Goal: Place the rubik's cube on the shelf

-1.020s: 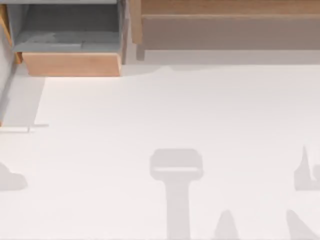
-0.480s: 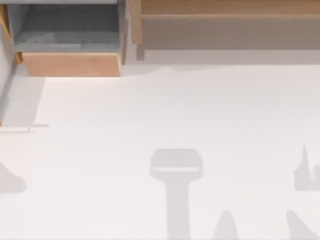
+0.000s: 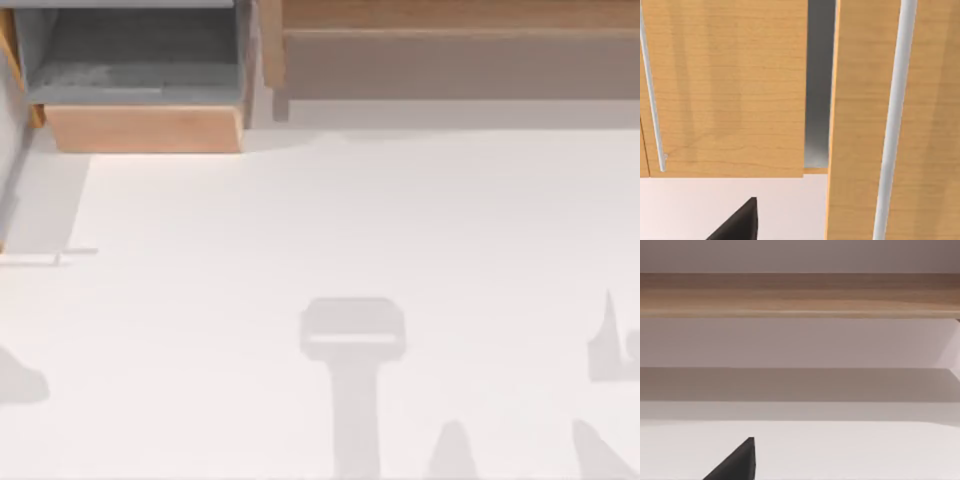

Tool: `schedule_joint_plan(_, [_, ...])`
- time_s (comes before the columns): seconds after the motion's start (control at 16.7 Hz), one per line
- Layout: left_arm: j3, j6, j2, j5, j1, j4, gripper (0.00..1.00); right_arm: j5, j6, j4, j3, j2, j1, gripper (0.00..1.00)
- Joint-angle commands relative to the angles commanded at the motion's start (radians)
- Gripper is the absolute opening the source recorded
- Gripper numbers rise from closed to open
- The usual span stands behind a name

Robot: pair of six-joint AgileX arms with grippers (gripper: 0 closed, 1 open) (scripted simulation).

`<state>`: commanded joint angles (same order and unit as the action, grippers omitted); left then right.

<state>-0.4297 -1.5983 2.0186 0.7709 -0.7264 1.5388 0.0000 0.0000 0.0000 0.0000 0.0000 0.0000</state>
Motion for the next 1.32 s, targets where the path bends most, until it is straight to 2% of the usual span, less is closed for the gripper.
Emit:
schedule_joint_plan(0.24, [-0.051, 0.003, 0.009, -0.050, -0.046, -0.055, 1.00, 0.000, 0.000, 0.000, 0.000, 0.000, 0.000, 1.00])
schedule_joint_plan(0.6, [-0.296, 0.062, 0.009, -0.241, -0.160, -0.319, 1.00, 0.000, 0.000, 0.000, 0.000, 0.000, 0.000, 1.00])
schedule_joint_plan(0.96, [-0.698, 0.241, 0.016, -0.472, -0.199, -0.766, 1.00, 0.000, 0.000, 0.000, 0.000, 0.000, 0.000, 1.00])
schedule_joint_plan(1.32, [-1.150, 0.585, 0.073, -0.656, -0.099, -1.383, 1.00, 0.000, 0.000, 0.000, 0.000, 0.000, 0.000, 1.00])
